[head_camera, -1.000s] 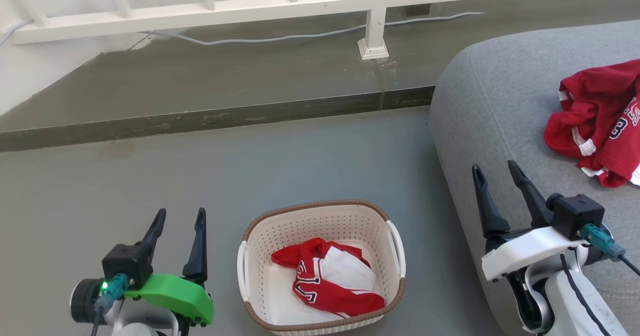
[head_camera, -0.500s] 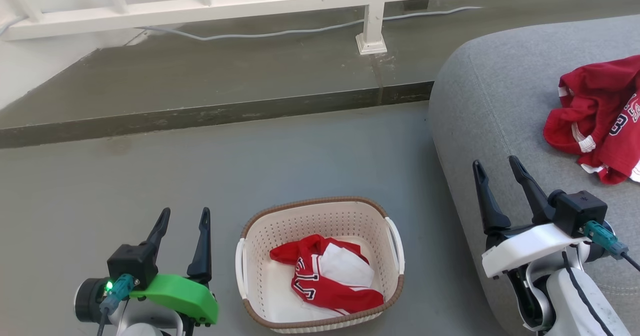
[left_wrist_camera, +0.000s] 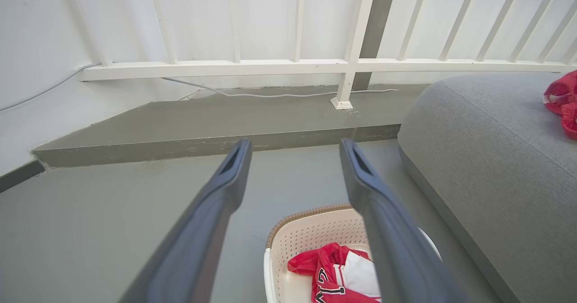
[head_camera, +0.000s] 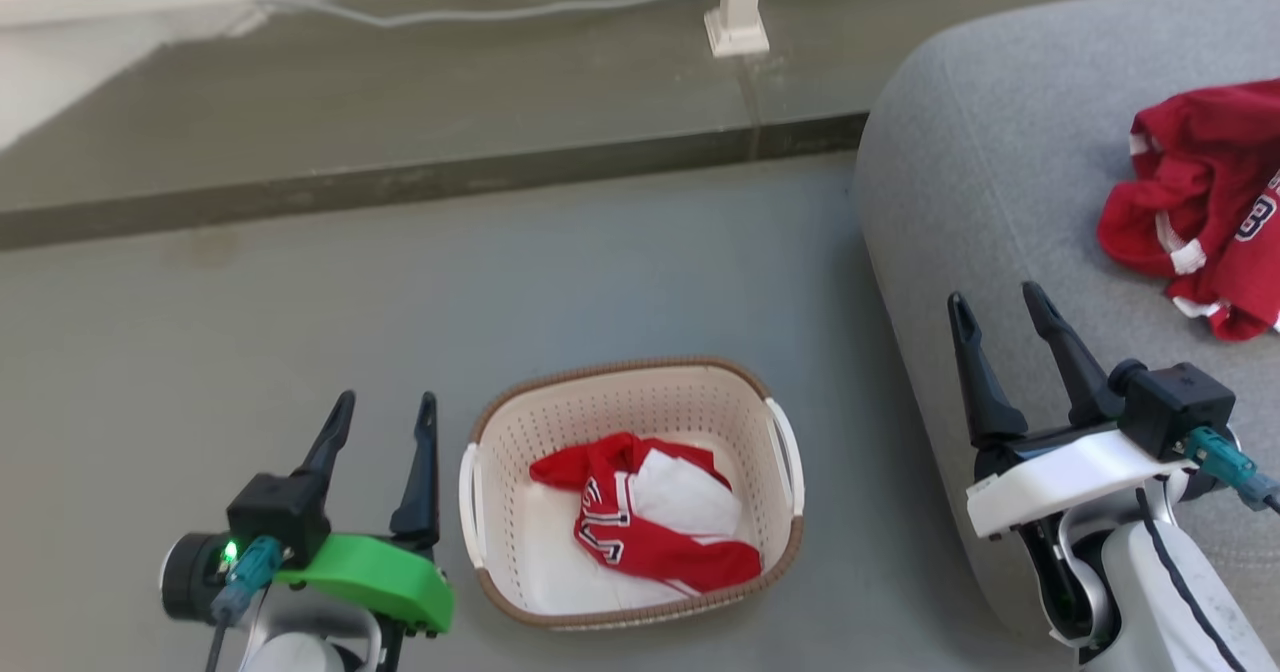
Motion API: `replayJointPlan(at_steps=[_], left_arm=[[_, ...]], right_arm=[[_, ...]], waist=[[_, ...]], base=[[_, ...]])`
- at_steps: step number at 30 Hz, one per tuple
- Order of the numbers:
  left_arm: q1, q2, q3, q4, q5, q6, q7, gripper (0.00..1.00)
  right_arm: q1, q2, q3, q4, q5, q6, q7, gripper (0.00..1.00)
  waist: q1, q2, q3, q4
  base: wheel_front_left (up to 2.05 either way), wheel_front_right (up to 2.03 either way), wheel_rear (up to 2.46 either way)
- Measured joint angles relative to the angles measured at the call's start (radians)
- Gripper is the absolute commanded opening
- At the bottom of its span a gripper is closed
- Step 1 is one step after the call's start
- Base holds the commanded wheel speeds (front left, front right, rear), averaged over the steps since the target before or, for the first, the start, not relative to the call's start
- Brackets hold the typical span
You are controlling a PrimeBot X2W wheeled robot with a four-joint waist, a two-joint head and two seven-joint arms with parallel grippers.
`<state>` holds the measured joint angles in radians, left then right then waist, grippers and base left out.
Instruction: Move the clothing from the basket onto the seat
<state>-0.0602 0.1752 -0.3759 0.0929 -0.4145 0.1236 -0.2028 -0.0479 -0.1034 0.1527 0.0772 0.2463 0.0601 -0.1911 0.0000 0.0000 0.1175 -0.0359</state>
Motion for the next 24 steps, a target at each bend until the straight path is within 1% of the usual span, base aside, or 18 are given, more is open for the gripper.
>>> replayJointPlan(at_steps=[5,9,14,15,20,24], left_arm=[[-0.037,-0.003,-0.024,-0.014,0.015,0.0,0.015,1.0],[-0.076,-0.012,-0.062,-0.013,0.023,-0.003,0.035,1.0],[-0.118,-0.04,-0.124,0.002,0.024,-0.035,0.071,1.0],[-0.129,-0.041,-0.135,0.008,0.028,-0.04,0.079,1.0],[-0.178,-0.066,-0.195,0.055,0.052,-0.085,0.121,1.0],[-0.221,-0.076,-0.243,0.102,0.066,-0.113,0.159,1.0]], right_arm=[[-0.009,-0.008,0.005,-0.037,0.0,0.001,0.012,1.0],[-0.031,-0.014,0.012,-0.058,0.0,0.001,0.019,1.0],[-0.08,-0.016,0.022,-0.09,-0.001,0.004,0.026,1.0],[-0.092,-0.016,0.026,-0.094,-0.001,0.011,0.026,1.0],[-0.144,-0.016,0.052,-0.116,-0.002,0.021,0.034,1.0],[-0.179,-0.014,0.062,-0.133,-0.002,0.024,0.034,1.0]], waist=[[0.0,0.0,0.055,-0.005],[0.0,0.0,0.106,-0.011],[0.0,0.0,0.172,-0.022],[0.0,0.0,0.186,-0.024],[0.0,0.0,0.254,-0.043],[0.0,0.0,0.309,-0.063]], base=[[0.0,0.0,0.0],[0.0,0.0,0.0],[0.0,0.0,0.0],[0.0,0.0,0.0],[0.0,0.0,0.0],[0.0,0.0,0.0]])
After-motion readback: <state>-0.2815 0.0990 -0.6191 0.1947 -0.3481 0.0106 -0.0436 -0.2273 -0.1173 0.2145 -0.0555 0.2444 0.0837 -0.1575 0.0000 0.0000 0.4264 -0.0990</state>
